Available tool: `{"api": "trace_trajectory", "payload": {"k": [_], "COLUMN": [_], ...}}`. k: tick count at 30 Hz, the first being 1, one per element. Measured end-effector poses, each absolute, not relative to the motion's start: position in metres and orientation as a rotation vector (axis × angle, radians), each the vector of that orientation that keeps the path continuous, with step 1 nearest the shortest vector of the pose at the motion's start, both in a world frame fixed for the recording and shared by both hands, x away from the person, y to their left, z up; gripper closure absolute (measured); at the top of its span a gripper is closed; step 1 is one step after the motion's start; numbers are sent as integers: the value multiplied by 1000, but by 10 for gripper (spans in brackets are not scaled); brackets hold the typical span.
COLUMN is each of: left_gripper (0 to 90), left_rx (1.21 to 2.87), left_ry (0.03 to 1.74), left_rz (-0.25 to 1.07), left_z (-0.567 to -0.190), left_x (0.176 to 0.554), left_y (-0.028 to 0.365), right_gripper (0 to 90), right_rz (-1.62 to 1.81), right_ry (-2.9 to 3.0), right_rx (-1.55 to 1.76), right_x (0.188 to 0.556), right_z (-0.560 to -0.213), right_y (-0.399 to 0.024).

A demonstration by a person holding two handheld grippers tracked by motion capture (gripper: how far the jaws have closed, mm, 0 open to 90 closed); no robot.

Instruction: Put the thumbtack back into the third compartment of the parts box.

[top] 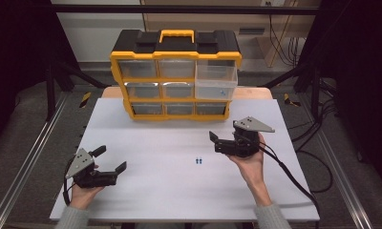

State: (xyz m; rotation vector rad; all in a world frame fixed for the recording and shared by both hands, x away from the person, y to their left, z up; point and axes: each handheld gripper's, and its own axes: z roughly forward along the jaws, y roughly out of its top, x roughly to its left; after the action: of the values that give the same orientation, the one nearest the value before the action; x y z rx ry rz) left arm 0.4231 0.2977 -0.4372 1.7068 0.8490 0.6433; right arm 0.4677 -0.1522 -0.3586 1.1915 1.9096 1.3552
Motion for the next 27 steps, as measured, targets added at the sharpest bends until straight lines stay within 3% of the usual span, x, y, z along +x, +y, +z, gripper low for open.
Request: {"api": "trace_trajectory", "payload": {"k": [27], "left_gripper": [12], "left_rx": [1707], "left_ry": [850], "left_rz": [642], "left_z": [-437], "left_x": [423], "left_y": [298], "right_gripper": [101], "right_rz": [1230], "right_ry": [2068], "right_rx": [1222], "right_x": [469], "right_z": [-417], "right_y": [-127]}}
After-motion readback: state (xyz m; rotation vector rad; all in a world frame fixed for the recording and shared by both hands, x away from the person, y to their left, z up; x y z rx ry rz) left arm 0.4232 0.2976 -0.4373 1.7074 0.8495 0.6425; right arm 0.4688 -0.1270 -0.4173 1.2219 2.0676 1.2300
